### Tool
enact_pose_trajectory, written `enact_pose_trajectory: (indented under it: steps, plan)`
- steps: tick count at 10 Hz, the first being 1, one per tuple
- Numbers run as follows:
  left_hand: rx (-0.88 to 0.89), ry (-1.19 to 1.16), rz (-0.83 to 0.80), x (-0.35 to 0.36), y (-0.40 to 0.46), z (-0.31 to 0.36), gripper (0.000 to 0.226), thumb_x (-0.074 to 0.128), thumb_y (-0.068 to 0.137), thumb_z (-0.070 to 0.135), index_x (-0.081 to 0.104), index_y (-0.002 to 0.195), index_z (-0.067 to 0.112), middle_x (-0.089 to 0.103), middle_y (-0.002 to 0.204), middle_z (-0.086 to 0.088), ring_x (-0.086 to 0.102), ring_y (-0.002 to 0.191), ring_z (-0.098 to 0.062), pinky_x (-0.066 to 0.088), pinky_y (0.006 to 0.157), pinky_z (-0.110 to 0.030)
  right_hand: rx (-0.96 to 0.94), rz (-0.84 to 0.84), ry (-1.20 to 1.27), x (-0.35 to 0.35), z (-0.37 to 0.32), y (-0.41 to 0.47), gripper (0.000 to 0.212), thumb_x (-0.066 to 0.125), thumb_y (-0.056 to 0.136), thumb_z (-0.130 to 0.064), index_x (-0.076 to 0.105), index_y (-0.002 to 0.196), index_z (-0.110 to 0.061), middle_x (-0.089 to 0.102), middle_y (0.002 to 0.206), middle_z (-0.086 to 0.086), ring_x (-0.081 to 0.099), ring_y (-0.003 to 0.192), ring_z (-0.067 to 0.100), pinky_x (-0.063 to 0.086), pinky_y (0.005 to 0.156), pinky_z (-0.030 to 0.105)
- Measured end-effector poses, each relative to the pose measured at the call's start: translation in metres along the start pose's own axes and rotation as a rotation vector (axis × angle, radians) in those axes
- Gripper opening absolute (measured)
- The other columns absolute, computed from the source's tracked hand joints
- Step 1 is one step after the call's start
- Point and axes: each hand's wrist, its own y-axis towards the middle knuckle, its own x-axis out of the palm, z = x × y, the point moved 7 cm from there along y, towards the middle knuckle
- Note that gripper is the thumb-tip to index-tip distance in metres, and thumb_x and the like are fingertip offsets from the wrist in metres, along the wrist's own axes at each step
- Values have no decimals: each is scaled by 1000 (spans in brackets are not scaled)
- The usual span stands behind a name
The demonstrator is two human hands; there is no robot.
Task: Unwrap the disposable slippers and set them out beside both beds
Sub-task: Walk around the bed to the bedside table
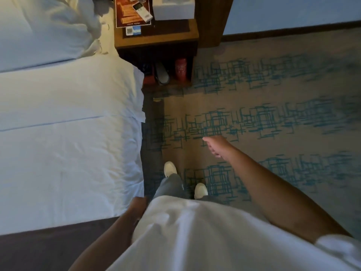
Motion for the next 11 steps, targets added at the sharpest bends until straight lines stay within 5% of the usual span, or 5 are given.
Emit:
enact_pose_trajectory:
  steps: [1,3,5,9,11]
  plan:
    - [93,-63,-18,-29,34,57,32,50,100,29,50,69,22,52,72,2,51,65,-14,51,77,-33,112,34,-31,5,12,23,37,53,97,-41,52,69,-17,42,58,1,40,50,16,32,51,23]
    - [348,-148,-2,-111,56,207,26,53,101,27,61,82,10,53,71,-7,52,61,-19,43,55,-28,312,74,-66,8,63,40,36,53,98,-30,51,66,-12,44,47,4,39,44,16,28,46,18]
    - [383,-189,14,-152,73,279,38,55,99,33,55,68,11,47,61,-8,46,51,-18,36,48,-25,375,80,-92,-7,36,71,39,55,98,-37,54,71,-9,47,59,9,44,52,19,34,48,19]
    - [74,-106,51,-153,135,230,45,55,99,25,52,57,9,48,45,-7,47,47,-25,40,49,-30,156,10,-17,-30,-174,180,42,54,96,-40,41,59,-22,30,51,-1,24,40,14,18,46,23]
    - [76,-65,32,-177,163,260,49,54,99,28,52,55,7,50,55,-17,48,49,-28,40,53,-30,178,17,-1,-14,-199,213,44,54,96,-38,39,58,-23,30,50,-2,24,39,14,19,44,22]
